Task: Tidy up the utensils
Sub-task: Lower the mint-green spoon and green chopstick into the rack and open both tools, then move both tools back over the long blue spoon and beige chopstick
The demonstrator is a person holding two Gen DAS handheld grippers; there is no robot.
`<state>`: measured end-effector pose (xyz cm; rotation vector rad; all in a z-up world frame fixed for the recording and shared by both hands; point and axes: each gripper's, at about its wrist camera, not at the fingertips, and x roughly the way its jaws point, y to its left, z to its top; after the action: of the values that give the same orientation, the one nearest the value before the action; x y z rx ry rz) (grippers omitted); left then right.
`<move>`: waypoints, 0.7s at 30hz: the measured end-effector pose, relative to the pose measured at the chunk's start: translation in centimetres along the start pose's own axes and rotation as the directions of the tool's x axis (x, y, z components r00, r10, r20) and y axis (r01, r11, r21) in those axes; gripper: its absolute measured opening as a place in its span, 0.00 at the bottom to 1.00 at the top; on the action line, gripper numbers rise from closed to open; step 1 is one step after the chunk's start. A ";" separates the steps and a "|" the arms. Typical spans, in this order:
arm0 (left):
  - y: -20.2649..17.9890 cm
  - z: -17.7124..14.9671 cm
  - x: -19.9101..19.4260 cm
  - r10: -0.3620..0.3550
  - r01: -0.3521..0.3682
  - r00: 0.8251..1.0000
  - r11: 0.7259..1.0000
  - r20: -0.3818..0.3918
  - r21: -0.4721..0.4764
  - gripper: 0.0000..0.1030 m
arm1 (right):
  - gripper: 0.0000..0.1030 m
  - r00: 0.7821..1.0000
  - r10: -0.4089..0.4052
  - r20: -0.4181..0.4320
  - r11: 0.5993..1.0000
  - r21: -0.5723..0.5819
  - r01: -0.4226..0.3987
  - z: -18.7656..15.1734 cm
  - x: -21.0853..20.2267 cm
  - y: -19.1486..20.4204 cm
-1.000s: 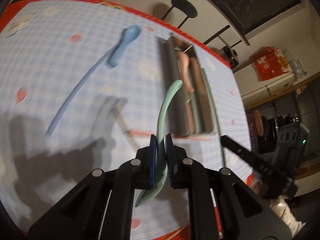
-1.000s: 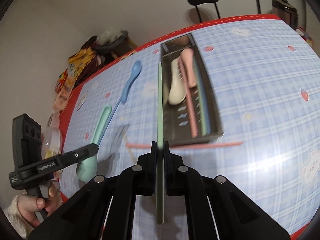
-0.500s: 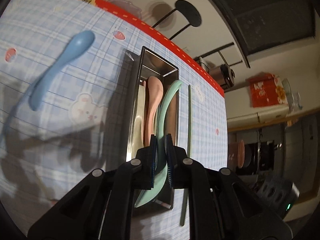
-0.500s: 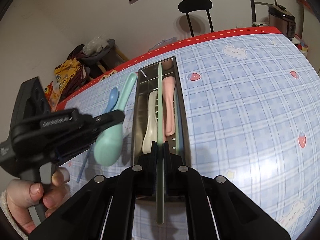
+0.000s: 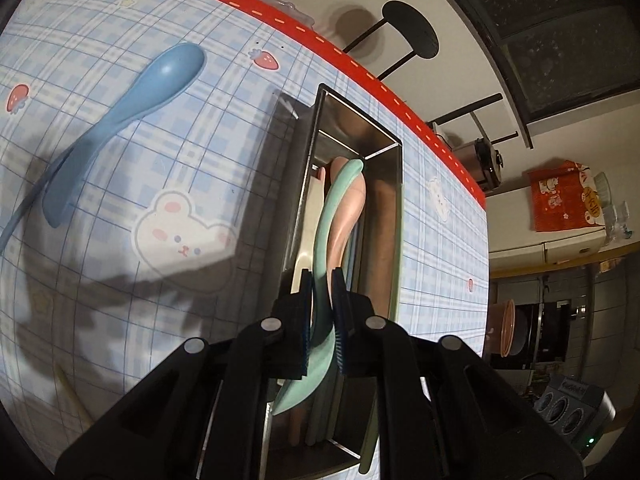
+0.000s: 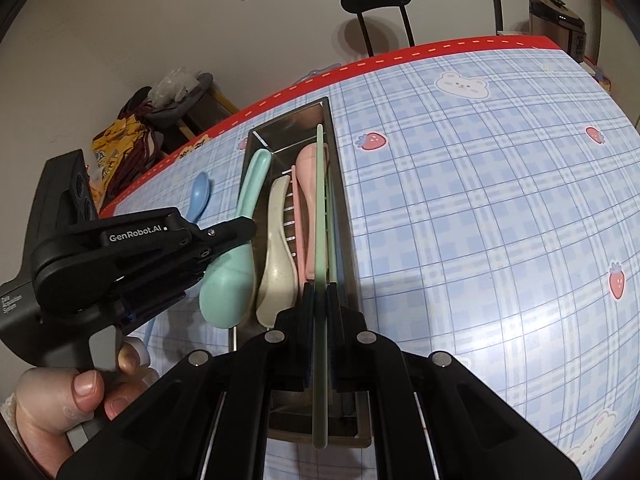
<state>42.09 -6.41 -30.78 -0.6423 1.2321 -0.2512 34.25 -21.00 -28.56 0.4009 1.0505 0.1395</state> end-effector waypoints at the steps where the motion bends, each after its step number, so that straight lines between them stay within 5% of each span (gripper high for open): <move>1: -0.1 0.1 0.1 0.001 -0.001 1.000 1.000 0.000 0.001 0.12 | 0.06 1.000 -0.005 -0.001 1.000 -0.001 0.005 0.1 0.1 0.0; 3: -0.2 0.3 0.1 0.003 -0.003 1.000 1.000 0.002 0.008 0.14 | 0.07 1.000 -0.027 0.002 0.999 -0.018 0.027 0.2 0.3 0.2; 6: -0.4 0.6 -0.4 -0.023 0.023 1.000 1.000 0.011 0.014 0.32 | 0.11 0.999 -0.034 0.008 0.999 -0.040 0.034 0.3 0.0 0.6; 14: -0.7 1.2 -5.7 -0.027 0.017 0.995 0.994 0.094 0.109 0.64 | 0.71 0.998 -0.042 0.049 0.996 -0.074 0.046 -0.5 -2.9 2.1; 16: -0.5 1.1 -6.8 -0.008 -0.005 0.994 0.992 0.109 0.123 0.84 | 0.80 0.998 -0.047 0.051 0.994 -0.091 0.052 -1.2 -3.7 2.7; 21: 1.5 0.4 -9.9 0.046 -0.066 0.991 0.986 0.128 0.156 0.92 | 0.94 0.997 -0.074 0.030 0.986 -0.147 0.078 -3.4 -4.5 4.4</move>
<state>38.91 -0.04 -23.71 -0.4764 1.0969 -0.2565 29.44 -17.41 -24.68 0.2272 1.0227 0.1428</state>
